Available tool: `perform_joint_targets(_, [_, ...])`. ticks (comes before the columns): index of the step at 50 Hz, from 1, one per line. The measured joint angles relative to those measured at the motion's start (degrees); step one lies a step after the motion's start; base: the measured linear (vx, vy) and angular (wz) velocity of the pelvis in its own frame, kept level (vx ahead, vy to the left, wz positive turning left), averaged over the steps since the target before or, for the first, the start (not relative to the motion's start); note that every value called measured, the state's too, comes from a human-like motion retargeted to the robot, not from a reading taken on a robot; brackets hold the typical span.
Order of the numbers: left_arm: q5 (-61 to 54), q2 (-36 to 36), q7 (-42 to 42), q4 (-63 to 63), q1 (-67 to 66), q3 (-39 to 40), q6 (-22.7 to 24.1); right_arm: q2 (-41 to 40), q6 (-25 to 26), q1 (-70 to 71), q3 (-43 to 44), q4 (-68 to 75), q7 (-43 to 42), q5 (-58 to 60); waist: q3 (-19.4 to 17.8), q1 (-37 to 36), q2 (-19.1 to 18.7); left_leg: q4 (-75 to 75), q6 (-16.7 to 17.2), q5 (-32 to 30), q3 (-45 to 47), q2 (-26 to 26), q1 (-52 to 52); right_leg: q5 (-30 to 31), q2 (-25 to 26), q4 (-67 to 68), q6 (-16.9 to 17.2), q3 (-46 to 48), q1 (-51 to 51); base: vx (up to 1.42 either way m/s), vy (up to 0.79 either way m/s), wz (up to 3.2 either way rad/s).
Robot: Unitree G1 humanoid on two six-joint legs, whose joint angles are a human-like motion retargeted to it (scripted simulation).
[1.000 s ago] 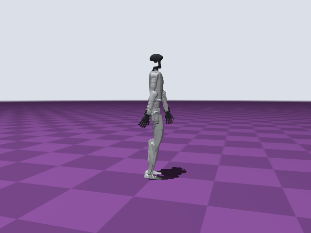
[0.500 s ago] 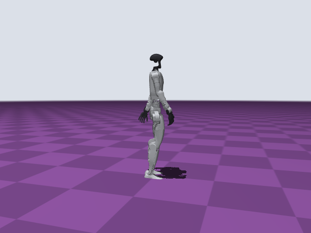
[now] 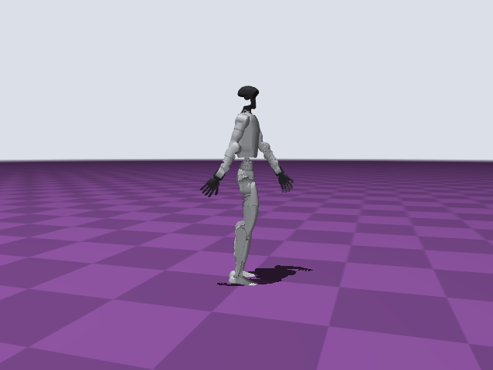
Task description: In place motions
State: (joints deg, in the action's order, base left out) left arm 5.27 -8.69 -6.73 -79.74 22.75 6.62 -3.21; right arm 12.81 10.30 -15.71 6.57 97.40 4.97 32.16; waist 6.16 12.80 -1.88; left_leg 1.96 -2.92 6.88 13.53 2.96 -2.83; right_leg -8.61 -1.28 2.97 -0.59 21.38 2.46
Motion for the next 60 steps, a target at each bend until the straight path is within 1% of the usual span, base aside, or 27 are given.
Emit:
perform_joint_targets(5, [1.8,1.0,-0.9,-1.0,-3.5,-1.0,0.6,-1.6,-0.7,2.6,-2.0,0.0,1.5,-0.7,0.2,-0.8,-0.3,0.0,0.1,-0.1,-0.5,0.2,0.0,-0.2,-0.1,0.0,-0.1,0.4,-0.2,0.01,0.02,0.06])
perform_joint_targets(10, [3.8,2.8,-2.2,-8.1,-10.2,-0.7,0.6,-4.4,-3.5,10.0,-6.2,0.0,3.5,2.5,0.3,-1.8,-0.6,0.0,0.1,-0.3,-1.3,0.6,0.2,-0.3,-0.3,-0.1,-0.2,0.9,-0.7,0.03,0.06,0.21])
perform_joint_targets(15, [6.5,4.0,-1.1,-17.1,-19.6,4.8,0.1,-6.9,-7.0,18.7,-11.4,-4.7,7.6,7.2,0.3,-2.6,-0.5,0.1,0.1,-0.3,-2.0,1.0,0.3,-0.5,-0.5,0.0,-0.2,0.9,-0.9,0.04,0.05,0.21])
perform_joint_targets(18, [5.3,4.3,-1.3,-17.7,-27.7,9.3,-0.9,-8.0,-9.2,23.7,-12.9,-9.4,10.9,9.3,0.1,-2.6,-0.6,0.3,0.0,-0.1,-2.3,1.1,0.2,-0.6,-0.5,0.1,-0.3,0.9,-1.0,0.0,0.01,0.13])
perform_joint_targets(20, [4.1,4.3,-2.3,-17.7,-32.8,11.6,-1.4,-8.7,-10.8,26.2,-13.1,-13.0,12.7,9.4,0.1,-0.7,-0.7,0.4,0.4,0.3,-4.5,1.2,0.6,-0.9,-1.0,0.2,-0.1,2.6,-1.1,0.0,0.03,0.54])
perform_joint_targets(22, [3.4,4.0,-3.2,-17.7,-37.2,13.5,-2.1,-9.4,-12.5,28.0,-13.4,-16.7,14.4,8.1,-0.2,-2.4,-0.6,0.7,0.0,0.0,-2.7,1.1,0.0,-0.8,-0.4,0.3,-0.3,0.8,-1.0,0.01,0.01,-0.15])
perform_joint_targets(24, [3.5,3.6,-3.3,-17.7,-40.7,14.5,-2.9,-9.8,-14.0,29.2,-13.2,-19.9,15.5,6.4,-0.1,-2.0,-0.6,0.7,0.1,0.1,-3.5,1.2,0.0,-0.9,-0.5,0.3,-0.2,1.2,-1.0,0.0,0.01,0.15])
perform_joint_targets(28, [4.1,3.1,-2.5,-17.7,-44.2,15.6,-4.3,-10.3,-16.1,30.2,-13.3,-24.1,16.8,3.9,-0.1,-1.9,-0.2,0.8,0.0,-0.1,-3.9,1.5,-0.1,-1.0,-0.7,0.4,-0.3,0.9,-0.9,0.0,0.01,0.04])
perform_joint_targets(32, [3.3,3.2,-2.8,-17.7,-42.9,15.9,-4.5,-10.1,-16.7,29.4,-13.9,-24.4,17.0,4.6,-0.1,-1.7,0.2,0.9,0.0,-0.1,-3.8,1.6,-0.1,-1.0,-0.8,0.5,-0.3,0.8,-0.9,0.0,0.0,0.0])
perform_joint_targets(35, [2.0,3.6,-2.7,-17.7,-39.1,15.2,-4.2,-9.8,-16.1,27.8,-14.4,-21.9,15.7,7.1,-0.1,-1.5,0.3,0.8,0.0,-0.1,-3.7,1.5,0.0,-0.8,-0.8,0.5,-0.3,0.7,-0.9,0.0,0.0,0.0])
perform_joint_targets(38, [0.8,3.7,-1.8,-17.7,-32.9,13.3,-3.9,-9.2,-14.2,25.4,-14.1,-17.2,13.2,9.8,-0.1,-1.2,0.4,0.7,0.0,-0.2,-3.4,1.3,0.0,-0.7,-0.7,0.5,-0.3,0.6,-0.7,0.0,-0.01,-0.06])
perform_joint_targets(43, [0.2,2.7,-1.6,-17.5,-20.4,8.0,-3.0,-7.5,-9.0,19.1,-10.5,-8.7,9.0,13.3,0.2,-1.2,0.1,0.3,0.1,-0.2,-2.6,0.9,0.0,-0.5,-0.6,0.5,-0.2,0.5,-0.3,-0.01,-0.03,-0.25])
perform_joint_targets(45, [0.0,2.3,-2.5,-14.3,-16.2,5.3,-3.6,-6.3,-6.7,15.6,-7.7,-6.3,7.9,14.1,0.4,-1.5,0.0,0.2,0.2,-0.2,-2.4,0.8,-0.1,-0.4,-0.6,0.5,-0.1,0.3,0.0,0.01,-0.01,-0.25])
perform_joint_targets(49, [0.2,2.2,-3.6,-3.9,-10.4,1.7,-2.6,-3.2,-4.0,9.6,-3.6,-1.2,4.9,11.1,0.9,-1.7,-0.1,0.2,0.1,-0.1,-2.0,0.8,-0.3,-0.4,-0.6,0.5,0.0,0.0,0.3,0.01,-0.01,-0.11])
perform_joint_targets(52, [0.4,2.0,-2.4,2.2,-7.0,0.4,-1.1,-1.0,-1.1,5.0,-1.5,0.0,2.9,7.6,1.0,-1.4,-0.2,0.1,0.0,-0.1,-1.7,0.8,-0.1,-0.4,-0.5,0.5,0.0,-0.4,0.2,0.02,-0.01,-0.12])
perform_joint_targets(55, [0.4,1.6,-0.5,5.9,-4.6,-0.4,-0.2,0.7,1.3,1.6,0.1,0.0,1.3,3.9,1.0,-1.1,-0.4,0.1,0.0,0.0,-1.2,0.6,0.2,-0.4,-0.3,0.4,0.0,-0.7,0.0,0.03,-0.03,-0.22])
perform_joint_targets(57, [0.4,1.4,0.1,6.7,-3.8,-0.7,0.2,1.1,1.5,0.5,1.1,0.0,0.3,2.2,1.0,-0.9,-0.6,0.2,-0.1,0.0,-0.9,0.4,0.3,-0.4,-0.2,0.4,0.0,-0.8,-0.1,0.02,-0.03,-0.21])
perform_joint_targets(60, [0.7,1.1,-0.2,5.9,-3.6,-1.2,0.6,0.9,0.4,0.3,2.9,0.0,0.0,0.8,1.2,-0.7,-0.8,0.2,-0.1,0.1,-0.5,0.2,0.4,-0.4,-0.1,0.4,0.0,-0.7,-0.1,0.01,-0.02,-0.12])
